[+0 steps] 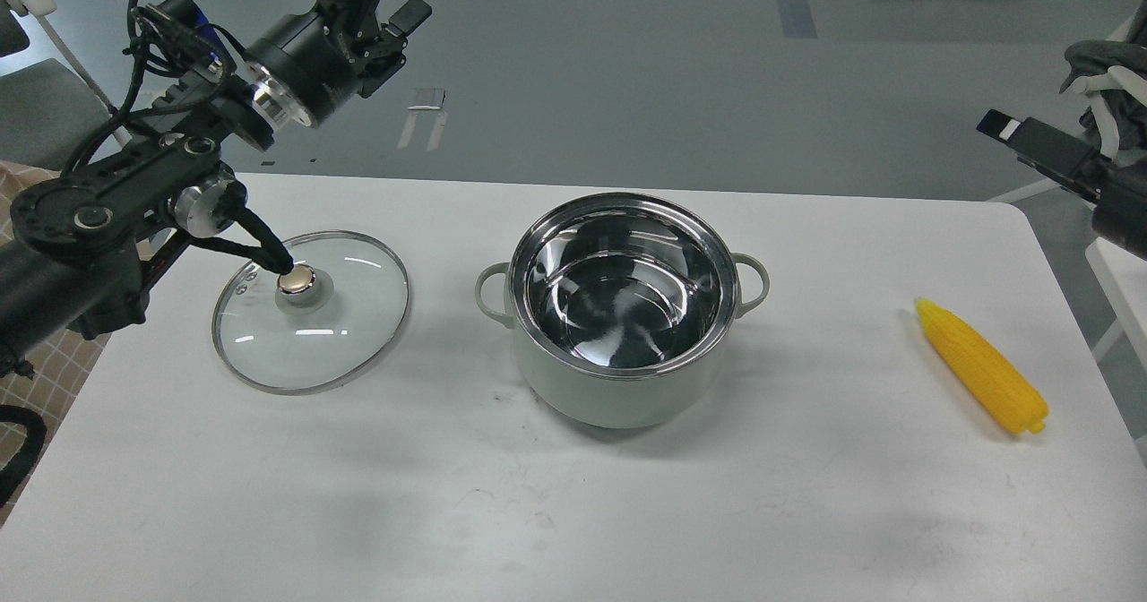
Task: Open pot and put corn in
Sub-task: 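Lower the right gripper onto the yellow corn cob and grasp it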
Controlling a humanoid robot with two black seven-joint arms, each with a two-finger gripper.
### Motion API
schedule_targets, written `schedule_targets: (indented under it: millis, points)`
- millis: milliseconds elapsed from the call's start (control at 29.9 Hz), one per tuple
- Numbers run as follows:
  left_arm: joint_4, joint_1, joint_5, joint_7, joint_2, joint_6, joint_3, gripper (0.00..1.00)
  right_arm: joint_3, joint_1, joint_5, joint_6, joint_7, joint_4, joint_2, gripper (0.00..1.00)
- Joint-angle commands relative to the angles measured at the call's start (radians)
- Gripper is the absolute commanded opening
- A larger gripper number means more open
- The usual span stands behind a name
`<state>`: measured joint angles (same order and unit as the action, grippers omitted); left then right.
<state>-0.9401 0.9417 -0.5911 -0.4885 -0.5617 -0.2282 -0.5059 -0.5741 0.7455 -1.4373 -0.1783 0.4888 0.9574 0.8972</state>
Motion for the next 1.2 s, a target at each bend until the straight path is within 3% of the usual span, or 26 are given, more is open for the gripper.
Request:
schedule_targets:
  millis: [0,267,501,802,1036,1136,1169]
  points:
    - [-0.009,0.0,-0.003,0.0,0.009,0.001,0.001,0.94,0.023,-0.038,-0.228,0.089,0.0,0.008,0.038,1.0]
    - [-0.037,-0.001,-0.006,0.0,0.011,0.004,0.003,0.95,0.023,-0.161,-0.41,0.177,0.0,-0.031,0.023,1.0]
    - [-0.04,-0.003,-0.004,0.0,0.005,0.004,0.001,0.95,0.025,-0.189,-0.492,0.203,0.0,-0.143,-0.089,1.0]
    - [-0.04,-0.004,-0.006,0.0,0.005,0.004,0.003,0.95,0.028,-0.218,-0.509,0.204,0.0,-0.193,-0.149,0.98]
    - [-0.04,-0.006,-0.007,0.0,0.005,0.004,0.003,0.95,0.06,-0.215,-0.557,0.214,0.0,-0.232,-0.181,0.59]
    - [-0.039,-0.006,-0.007,0.0,0.005,0.004,0.003,0.95,0.062,-0.216,-0.558,0.215,0.0,-0.232,-0.198,0.31]
    - [-0.04,-0.006,-0.007,0.0,0.005,0.004,0.003,0.95,0.062,-0.215,-0.558,0.217,0.0,-0.232,-0.201,0.28]
